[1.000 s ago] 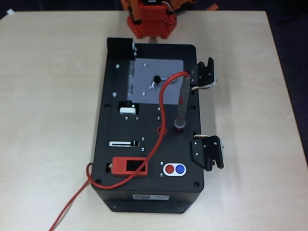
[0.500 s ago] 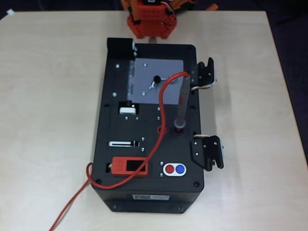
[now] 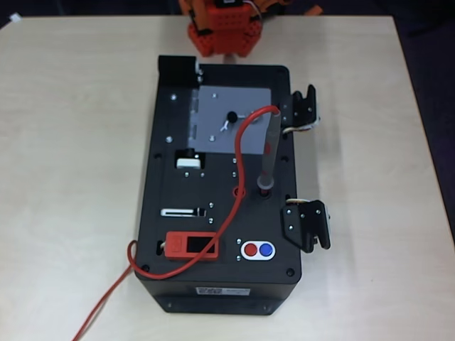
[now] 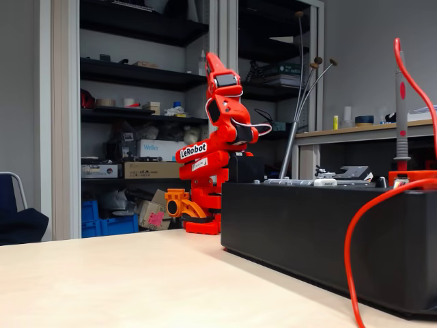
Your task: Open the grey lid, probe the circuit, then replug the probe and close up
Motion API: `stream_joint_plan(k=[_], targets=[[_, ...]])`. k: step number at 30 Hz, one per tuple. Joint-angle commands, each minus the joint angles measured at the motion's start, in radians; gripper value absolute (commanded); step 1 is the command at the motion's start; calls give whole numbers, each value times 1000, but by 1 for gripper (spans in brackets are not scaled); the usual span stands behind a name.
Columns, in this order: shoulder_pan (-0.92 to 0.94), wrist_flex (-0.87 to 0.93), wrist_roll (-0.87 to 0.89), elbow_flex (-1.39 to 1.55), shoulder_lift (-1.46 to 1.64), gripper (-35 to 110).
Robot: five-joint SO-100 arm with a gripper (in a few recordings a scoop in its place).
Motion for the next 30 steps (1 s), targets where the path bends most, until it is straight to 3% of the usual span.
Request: stream_joint_plan(k=[1, 13, 23, 30], targets=[[-51, -23, 21, 6, 0, 0], [-127, -25, 28, 6, 0, 0], [49, -23, 17, 6, 3, 0], [77, -23, -2, 6, 3, 0]])
